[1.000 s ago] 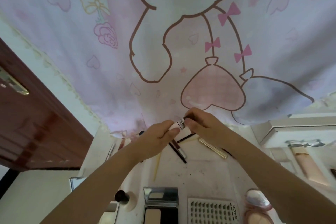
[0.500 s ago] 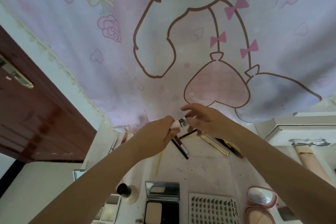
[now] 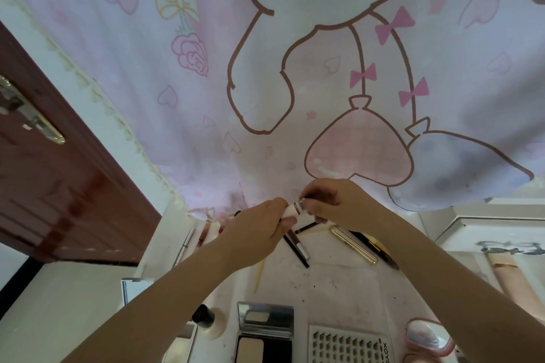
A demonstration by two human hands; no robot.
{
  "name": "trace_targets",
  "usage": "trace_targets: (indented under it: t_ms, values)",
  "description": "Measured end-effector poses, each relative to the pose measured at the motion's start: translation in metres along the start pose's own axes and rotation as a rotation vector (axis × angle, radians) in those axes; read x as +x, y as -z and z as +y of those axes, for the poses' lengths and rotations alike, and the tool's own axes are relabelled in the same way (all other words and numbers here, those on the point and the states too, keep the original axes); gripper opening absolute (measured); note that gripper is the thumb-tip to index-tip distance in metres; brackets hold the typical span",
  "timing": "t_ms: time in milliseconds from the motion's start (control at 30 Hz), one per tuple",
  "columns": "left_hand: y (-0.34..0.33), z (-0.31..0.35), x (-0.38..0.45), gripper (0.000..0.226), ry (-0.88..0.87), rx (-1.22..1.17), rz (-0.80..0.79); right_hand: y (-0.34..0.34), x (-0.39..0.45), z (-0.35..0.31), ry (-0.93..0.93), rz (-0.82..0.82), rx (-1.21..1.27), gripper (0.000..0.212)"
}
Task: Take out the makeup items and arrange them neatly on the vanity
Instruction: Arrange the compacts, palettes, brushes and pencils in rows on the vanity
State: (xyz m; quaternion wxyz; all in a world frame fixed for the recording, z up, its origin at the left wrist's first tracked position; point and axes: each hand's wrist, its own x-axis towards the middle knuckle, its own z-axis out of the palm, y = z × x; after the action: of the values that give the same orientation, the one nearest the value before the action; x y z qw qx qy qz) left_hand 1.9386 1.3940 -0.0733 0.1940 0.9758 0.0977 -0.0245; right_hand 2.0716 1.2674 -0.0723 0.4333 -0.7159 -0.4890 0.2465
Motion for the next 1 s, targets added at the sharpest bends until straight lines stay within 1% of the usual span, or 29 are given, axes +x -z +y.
trace_targets:
  t_ms: [67, 133, 167, 233, 300, 333, 400, 433, 500, 567, 633, 667, 700, 733, 767, 867, 933, 1000]
  values:
    - [0.000, -0.003, -0.001, 0.019, 0.008, -0.018, 0.010, 0.002, -0.002, 0.002, 0.035, -0.025, 0.032, 0.026]
    - [-0.001, -0.005, -0.001, 0.018, 0.004, -0.020, 0.027, 0.002, -0.002, 0.005, -0.001, -0.072, 0.049, 0.032]
    - [-0.002, -0.007, -0.001, 0.019, -0.001, -0.017, 0.039, 0.000, -0.001, 0.005, -0.036, -0.093, 0.054, 0.028]
    - [-0.004, -0.009, -0.001, 0.021, -0.019, -0.012, 0.072, -0.002, -0.001, 0.002, -0.113, -0.088, 0.101, 0.009]
    - [-0.006, -0.009, -0.002, 0.025, -0.031, -0.018, 0.112, -0.003, 0.000, 0.000, -0.152, -0.059, 0.091, 0.021]
    - [-0.007, -0.010, -0.002, 0.026, -0.033, -0.022, 0.128, -0.004, 0.001, 0.001, -0.140, -0.039, 0.062, 0.022]
    - [-0.008, -0.012, -0.002, 0.026, -0.026, -0.018, 0.155, -0.004, 0.001, 0.001, -0.071, -0.010, 0.052, 0.015]
    - [-0.007, -0.013, -0.002, 0.026, -0.023, -0.017, 0.168, -0.003, 0.000, 0.002, -0.035, -0.011, 0.071, 0.016]
    - [-0.007, -0.015, -0.002, 0.028, -0.021, -0.020, 0.186, -0.003, 0.001, 0.004, 0.029, -0.013, 0.112, 0.031]
    - [-0.008, -0.018, -0.002, 0.030, -0.018, -0.015, 0.186, -0.004, 0.002, 0.004, 0.013, -0.017, 0.150, 0.036]
    - [-0.011, -0.019, -0.002, 0.036, -0.027, -0.020, 0.177, -0.007, 0.004, 0.002, -0.041, -0.030, 0.157, 0.026]
    - [-0.013, -0.020, -0.002, 0.044, -0.036, -0.022, 0.176, -0.008, 0.005, 0.002, -0.067, -0.036, 0.145, 0.017]
    - [-0.014, -0.021, -0.002, 0.053, -0.044, -0.024, 0.179, -0.009, 0.005, 0.003, -0.084, -0.045, 0.124, 0.014]
    - [-0.016, -0.021, -0.002, 0.058, -0.048, -0.031, 0.185, -0.010, 0.006, 0.003, -0.090, -0.051, 0.101, 0.016]
    - [-0.018, -0.021, -0.002, 0.056, -0.044, -0.033, 0.186, -0.010, 0.006, 0.004, -0.083, -0.055, 0.084, 0.017]
    - [-0.024, -0.024, -0.003, 0.032, -0.014, -0.016, 0.176, -0.010, 0.004, 0.009, -0.050, -0.053, 0.121, 0.021]
    - [-0.031, -0.028, -0.002, 0.029, -0.017, -0.024, 0.180, -0.011, 0.004, 0.013, -0.067, -0.084, 0.155, 0.027]
    - [-0.039, -0.030, -0.003, 0.028, -0.005, -0.081, 0.177, -0.015, 0.003, 0.022, -0.101, -0.114, 0.158, 0.033]
